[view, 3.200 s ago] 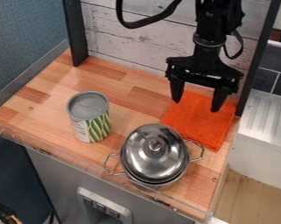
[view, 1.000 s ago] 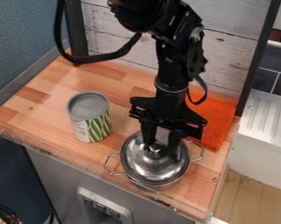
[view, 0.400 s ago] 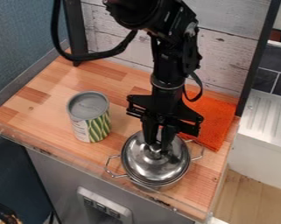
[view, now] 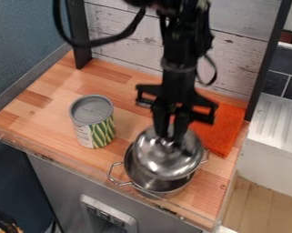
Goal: Put the silver lid on top of the orange refresher at the top right corner of the table
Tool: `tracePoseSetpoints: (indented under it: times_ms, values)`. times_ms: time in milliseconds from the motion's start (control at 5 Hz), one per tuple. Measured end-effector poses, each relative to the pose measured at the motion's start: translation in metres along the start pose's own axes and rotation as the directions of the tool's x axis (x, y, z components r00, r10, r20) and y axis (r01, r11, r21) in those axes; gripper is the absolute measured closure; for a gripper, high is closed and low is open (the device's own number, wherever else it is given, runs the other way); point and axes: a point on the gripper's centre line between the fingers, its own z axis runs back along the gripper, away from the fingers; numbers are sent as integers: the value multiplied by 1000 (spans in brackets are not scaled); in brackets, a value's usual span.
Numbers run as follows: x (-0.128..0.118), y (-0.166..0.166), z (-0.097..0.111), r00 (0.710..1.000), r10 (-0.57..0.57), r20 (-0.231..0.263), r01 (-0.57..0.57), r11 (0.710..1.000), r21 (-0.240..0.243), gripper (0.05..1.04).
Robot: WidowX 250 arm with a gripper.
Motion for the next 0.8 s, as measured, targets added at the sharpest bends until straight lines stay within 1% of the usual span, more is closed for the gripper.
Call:
tracePoseSetpoints:
  times_ms: [200, 400, 600, 800]
  values:
    - [20, -3, 15, 998, 39, 46, -37, 999, -26, 818]
    - [44, -9, -1, 998, 58, 14, -58, 998, -26, 818]
    - [66, -15, -9, 998, 69, 13, -69, 997, -28, 818]
    - [87, -18, -27, 997, 79, -2, -79, 997, 8, 818]
